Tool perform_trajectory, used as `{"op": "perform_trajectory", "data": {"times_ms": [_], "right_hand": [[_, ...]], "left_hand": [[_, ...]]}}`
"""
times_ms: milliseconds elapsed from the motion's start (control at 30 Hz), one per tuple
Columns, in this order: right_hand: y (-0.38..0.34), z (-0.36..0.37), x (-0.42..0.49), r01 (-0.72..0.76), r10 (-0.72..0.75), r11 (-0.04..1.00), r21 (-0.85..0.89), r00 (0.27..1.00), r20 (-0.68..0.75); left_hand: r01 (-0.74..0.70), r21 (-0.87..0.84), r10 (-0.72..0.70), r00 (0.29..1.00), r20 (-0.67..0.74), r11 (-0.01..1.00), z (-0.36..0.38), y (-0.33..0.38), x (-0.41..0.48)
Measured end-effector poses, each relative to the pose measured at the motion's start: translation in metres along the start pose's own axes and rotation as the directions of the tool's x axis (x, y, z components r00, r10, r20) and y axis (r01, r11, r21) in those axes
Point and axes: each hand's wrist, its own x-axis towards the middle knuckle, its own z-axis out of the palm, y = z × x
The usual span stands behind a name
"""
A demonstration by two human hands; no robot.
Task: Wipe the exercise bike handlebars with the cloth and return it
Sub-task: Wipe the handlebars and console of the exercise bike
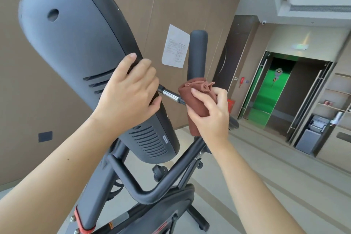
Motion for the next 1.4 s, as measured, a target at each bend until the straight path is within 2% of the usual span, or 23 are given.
{"op": "perform_trajectory", "data": {"times_ms": [100, 200, 267, 367, 433, 500, 567, 633, 733, 833, 933, 1000, 1067, 1133, 1233, 1300, 1400], "right_hand": [[0.021, -0.008, -0.02, 0.014, -0.014, 1.0, 0.004, 0.998, 0.06], [0.024, -0.017, -0.023, -0.011, -0.001, 0.99, 0.142, 0.996, 0.086], [0.017, -0.021, -0.009, -0.091, 0.087, 0.957, 0.275, 0.996, 0.025], [0.006, -0.024, 0.038, -0.243, 0.306, 0.861, 0.446, 0.949, -0.072], [0.002, -0.023, 0.069, -0.324, 0.354, 0.8, 0.506, 0.934, 0.04], [0.003, -0.022, 0.084, -0.372, 0.316, 0.743, 0.556, 0.928, 0.198], [0.011, -0.025, 0.08, -0.404, 0.284, 0.723, 0.561, 0.914, 0.292], [0.029, -0.031, 0.063, -0.402, 0.233, 0.749, 0.526, 0.904, 0.36], [0.053, -0.04, 0.044, -0.371, 0.135, 0.795, 0.479, 0.879, 0.456], [0.066, -0.043, 0.05, -0.351, 0.053, 0.796, 0.493, 0.852, 0.521], [0.071, -0.037, 0.074, -0.359, 0.085, 0.705, 0.611, 0.899, 0.43], [0.07, -0.028, 0.096, -0.344, 0.11, 0.638, 0.689, 0.926, 0.361], [0.065, -0.016, 0.114, -0.301, 0.086, 0.637, 0.71, 0.943, 0.322], [0.058, -0.003, 0.121, -0.302, 0.029, 0.602, 0.739, 0.933, 0.358], [0.062, 0.009, 0.111, -0.403, -0.066, 0.462, 0.79, 0.873, 0.484], [0.075, 0.01, 0.1, -0.381, -0.155, 0.456, 0.804, 0.856, 0.494], [0.093, 0.005, 0.093, -0.299, -0.265, 0.492, 0.818, 0.843, 0.468]], "left_hand": [[0.019, -0.016, -0.019, 1.0, 0.019, 1.0, -0.002, 0.001, -0.001], [0.055, -0.077, -0.056, 0.998, -0.016, 0.996, -0.004, 0.006, -0.001], [0.08, -0.164, -0.094, 0.992, -0.079, 0.983, -0.003, 0.014, -0.001], [0.106, -0.275, -0.139, 0.985, -0.105, 0.956, -0.003, 0.031, 0.001], [0.13, -0.323, -0.161, 0.984, -0.071, 0.937, -0.002, 0.042, 0.004], [0.169, -0.378, -0.193, 0.981, -0.027, 0.91, -0.001, 0.05, 0.009], [0.219, -0.443, -0.241, 0.971, 0.006, 0.87, 0.0, 0.057, 0.016], [0.269, -0.536, -0.303, 0.953, 0.027, 0.8, 0.003, 0.065, 0.025], [0.351, -0.704, -0.407, 0.908, 0.096, 0.617, 0.006, 0.079, 0.039], [0.425, -0.76, -0.498, 0.853, 0.155, 0.492, 0.01, 0.095, 0.053], [0.449, -0.791, -0.552, 0.816, 0.173, 0.417, 0.017, 0.108, 0.06], [0.453, -0.841, -0.616, 0.763, 0.194, 0.296, 0.02, 0.114, 0.065], [0.433, -0.887, -0.675, 0.704, 0.22, 0.163, 0.021, 0.121, 0.069], [0.419, -0.905, -0.714, 0.656, 0.244, 0.075, 0.024, 0.126, 0.069], [0.39, -0.92, -0.741, 0.611, 0.279, -0.025, 0.026, 0.131, 0.071], [0.347, -0.935, -0.759, 0.59, 0.275, -0.069, 0.026, 0.134, 0.074], [0.33, -0.94, -0.779, 0.567, 0.267, -0.082, 0.028, 0.139, 0.077]]}}
